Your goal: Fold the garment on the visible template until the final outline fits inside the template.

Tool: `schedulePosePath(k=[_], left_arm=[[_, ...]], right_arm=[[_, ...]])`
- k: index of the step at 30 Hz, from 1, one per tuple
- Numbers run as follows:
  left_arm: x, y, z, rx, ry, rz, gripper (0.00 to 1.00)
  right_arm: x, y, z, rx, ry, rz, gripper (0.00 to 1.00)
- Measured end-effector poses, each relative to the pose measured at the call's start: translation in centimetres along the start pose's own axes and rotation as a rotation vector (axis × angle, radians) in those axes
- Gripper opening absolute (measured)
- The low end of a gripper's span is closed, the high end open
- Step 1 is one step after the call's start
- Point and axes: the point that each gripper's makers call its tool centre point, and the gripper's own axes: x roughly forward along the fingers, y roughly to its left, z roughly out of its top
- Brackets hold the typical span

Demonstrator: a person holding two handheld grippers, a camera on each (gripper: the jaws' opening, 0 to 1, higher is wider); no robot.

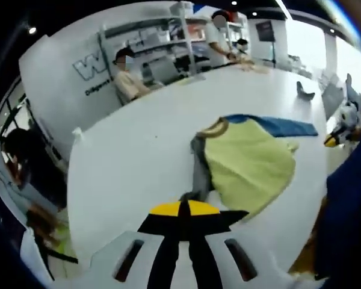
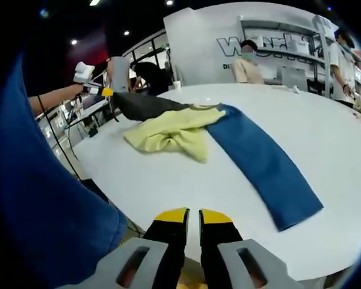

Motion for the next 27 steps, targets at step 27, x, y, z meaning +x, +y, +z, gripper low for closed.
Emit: schedulePosePath(k=[27], left_arm=[[3.7,8.3,-6.8,-0.22,0.069,-0.129,0.0]], right_arm=[[0.9,3.0,1.1,0.036,-0.007,-0.04,0.03]])
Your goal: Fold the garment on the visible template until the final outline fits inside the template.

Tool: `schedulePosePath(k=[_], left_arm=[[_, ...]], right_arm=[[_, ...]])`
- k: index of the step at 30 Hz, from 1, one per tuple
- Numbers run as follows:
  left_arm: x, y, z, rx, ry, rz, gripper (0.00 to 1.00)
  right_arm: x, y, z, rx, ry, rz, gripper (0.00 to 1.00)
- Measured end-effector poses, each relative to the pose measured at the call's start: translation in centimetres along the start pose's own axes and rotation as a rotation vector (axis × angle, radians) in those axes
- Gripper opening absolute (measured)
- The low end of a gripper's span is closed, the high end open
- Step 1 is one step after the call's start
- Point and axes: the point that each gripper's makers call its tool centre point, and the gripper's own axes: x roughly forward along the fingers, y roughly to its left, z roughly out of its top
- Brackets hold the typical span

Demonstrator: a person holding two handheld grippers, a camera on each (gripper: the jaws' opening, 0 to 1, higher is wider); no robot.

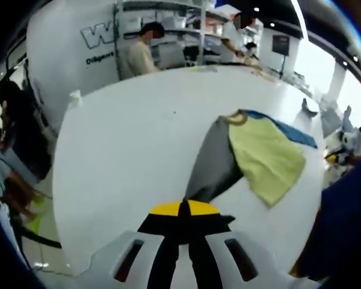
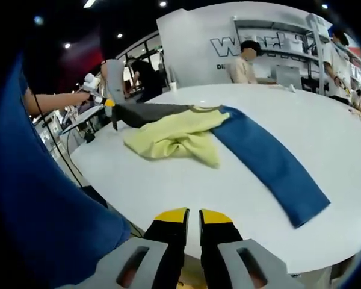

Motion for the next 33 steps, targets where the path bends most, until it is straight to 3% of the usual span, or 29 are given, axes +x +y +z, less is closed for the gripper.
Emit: schedulePosePath(k=[6,15,21,24,26,33], left_arm=[[1.1,1.9,-1.2,-0.054,-0.001,-0.017,0.0],[2.5,5.0,-3.2,-0.071,0.001,-0.041,0.0],[2.6,6.6,-3.7,-0.075,-0.007,-0.017,0.01],[2.5,7.5,-3.7,-0.077,-0.019,0.004,0.01],[1.9,8.8,-3.3,-0.076,-0.058,0.063,0.0],[0.4,8.9,-2.4,-0.086,-0.125,0.073,0.01]], right_arm=[[0.2,1.2,0.4,0.0,0.009,-0.02,0.03],[0.8,2.6,1.0,0.024,0.009,-0.053,0.03],[1.1,3.7,1.2,0.025,0.009,-0.058,0.03],[1.2,4.1,1.2,0.027,0.007,-0.06,0.04],[1.2,4.1,1.0,0.028,0.007,-0.06,0.04],[1.4,5.0,0.7,0.032,0.008,-0.055,0.03]])
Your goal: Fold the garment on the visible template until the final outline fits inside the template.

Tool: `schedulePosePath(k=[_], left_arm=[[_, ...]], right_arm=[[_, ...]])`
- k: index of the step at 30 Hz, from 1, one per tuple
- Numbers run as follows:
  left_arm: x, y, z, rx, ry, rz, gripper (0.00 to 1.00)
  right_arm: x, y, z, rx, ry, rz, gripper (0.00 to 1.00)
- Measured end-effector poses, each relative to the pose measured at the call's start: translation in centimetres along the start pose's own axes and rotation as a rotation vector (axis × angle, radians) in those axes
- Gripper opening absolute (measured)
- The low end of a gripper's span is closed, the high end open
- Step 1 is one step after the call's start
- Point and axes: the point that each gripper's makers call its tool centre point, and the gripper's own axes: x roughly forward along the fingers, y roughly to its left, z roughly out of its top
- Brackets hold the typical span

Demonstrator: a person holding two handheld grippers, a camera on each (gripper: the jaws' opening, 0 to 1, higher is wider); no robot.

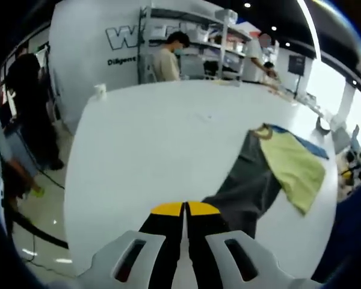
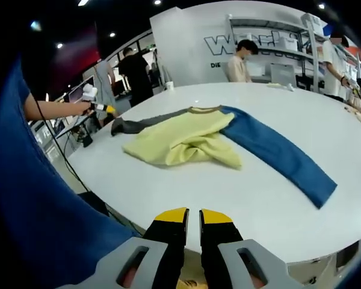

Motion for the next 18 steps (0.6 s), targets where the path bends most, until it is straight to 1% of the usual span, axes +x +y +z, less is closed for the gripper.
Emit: schedulePosePath(k=[1,2,3,5,6,8,9,10,11,13,15,17,18], left_arm=[[-0.3,-0.4,0.0,0.002,-0.006,0.0,0.03],[-0.8,-1.3,-0.1,0.017,-0.022,0.004,0.05],[-0.7,-1.2,0.0,0.024,-0.029,0.001,0.08],[-0.7,-2.0,-0.1,0.041,-0.041,-0.007,0.12],[-0.8,-3.1,-0.5,0.072,-0.046,-0.014,0.15],[-0.9,-4.2,-1.2,0.116,-0.043,-0.004,0.21],[-1.0,-5.4,-1.7,0.138,-0.047,0.001,0.25],[-1.0,-6.1,-2.0,0.154,-0.048,-0.001,0.27],[-1.2,-7.4,-2.6,0.174,-0.044,0.002,0.27],[-1.3,-8.2,-3.1,0.203,-0.048,0.018,0.26],[-1.2,-9.9,-4.3,0.217,-0.039,0.036,0.26],[-1.1,-10.5,-4.7,0.224,-0.044,0.05,0.27],[-1.1,-11.3,-5.0,0.239,-0.043,0.057,0.27]], right_arm=[[0.1,0.0,-0.1,0.0,0.0,0.002,0.04],[0.2,0.1,-0.1,0.001,0.0,0.006,0.04],[0.3,0.1,0.0,0.001,-0.002,0.008,0.03],[0.4,0.2,0.0,0.001,-0.005,0.01,0.03],[0.4,0.3,0.1,0.003,-0.007,0.011,0.03],[0.6,0.4,0.2,0.005,-0.008,0.016,0.03],[0.6,0.4,0.2,0.004,-0.008,0.017,0.03],[0.7,0.4,0.2,0.005,-0.01,0.019,0.03],[0.7,0.4,0.2,0.008,-0.011,0.02,0.03],[0.8,0.4,0.2,0.015,-0.015,0.019,0.03],[0.8,0.5,0.2,0.024,-0.017,0.022,0.03],[0.8,0.5,0.1,0.023,-0.014,0.022,0.03],[0.9,0.5,0.0,0.025,-0.013,0.023,0.03]])
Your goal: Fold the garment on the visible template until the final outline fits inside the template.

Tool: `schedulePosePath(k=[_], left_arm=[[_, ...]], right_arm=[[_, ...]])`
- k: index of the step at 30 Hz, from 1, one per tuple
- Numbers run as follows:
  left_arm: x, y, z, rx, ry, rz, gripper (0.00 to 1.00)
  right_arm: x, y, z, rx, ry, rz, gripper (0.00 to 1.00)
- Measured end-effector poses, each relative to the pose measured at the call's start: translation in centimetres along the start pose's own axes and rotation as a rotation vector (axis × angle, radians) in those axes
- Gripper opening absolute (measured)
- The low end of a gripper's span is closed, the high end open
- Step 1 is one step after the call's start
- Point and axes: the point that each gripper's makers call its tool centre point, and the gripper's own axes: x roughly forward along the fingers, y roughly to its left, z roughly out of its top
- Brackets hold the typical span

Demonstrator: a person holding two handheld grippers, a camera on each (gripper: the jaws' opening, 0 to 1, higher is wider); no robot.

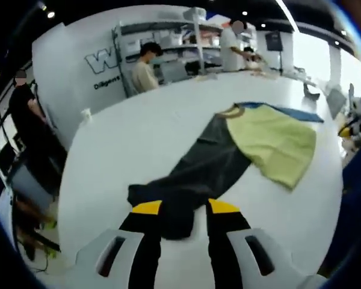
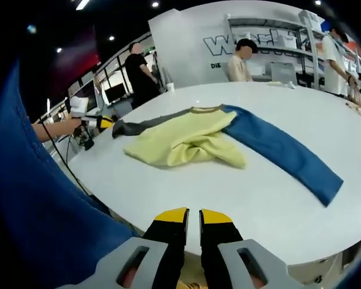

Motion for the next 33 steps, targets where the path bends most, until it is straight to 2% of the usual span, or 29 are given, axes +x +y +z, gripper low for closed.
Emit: schedulePosePath(k=[1,4,9,12,15,20,22,23,24,27,28,33], left_arm=[[0.0,-0.3,-0.4,0.013,0.017,0.041,0.27],[0.2,-0.7,-0.6,0.001,0.005,0.079,0.27],[0.3,-1.3,-0.8,0.039,0.028,0.131,0.29],[0.4,-1.1,-0.7,0.06,0.048,0.201,0.3],[0.6,-0.1,-1.1,0.09,0.048,0.266,0.32],[1.6,0.1,-0.9,0.14,0.05,0.351,0.42],[2.1,0.8,-1.6,0.178,0.061,0.401,0.42],[1.9,0.5,-0.7,0.184,0.056,0.42,0.41],[1.8,0.2,-0.1,0.186,0.05,0.428,0.4],[2.5,0.5,-0.3,0.197,0.037,0.452,0.35],[2.8,0.6,-0.4,0.247,0.045,0.463,0.34],[3.5,0.7,-0.9,0.279,0.055,0.488,0.36]], right_arm=[[0.0,0.0,0.1,0.002,-0.001,0.001,0.03],[-0.1,-0.1,0.2,0.003,-0.005,-0.001,0.03],[-0.3,-0.4,0.3,0.007,-0.014,-0.006,0.04],[-0.5,-0.7,0.2,0.013,-0.018,-0.012,0.04],[-0.7,-0.8,0.0,0.018,-0.017,-0.019,0.04],[-1.2,-1.3,-0.2,0.026,-0.016,-0.031,0.04],[-1.6,-1.5,-0.1,0.036,-0.021,-0.042,0.04],[-1.7,-1.6,-0.1,0.039,-0.024,-0.047,0.04],[-1.8,-1.7,-0.2,0.04,-0.024,-0.049,0.04],[-2.2,-2.0,-0.2,0.049,-0.024,-0.062,0.04],[-2.4,-2.1,-0.4,0.056,-0.025,-0.068,0.04],[-2.9,-2.6,-0.4,0.074,-0.03,-0.086,0.04]])
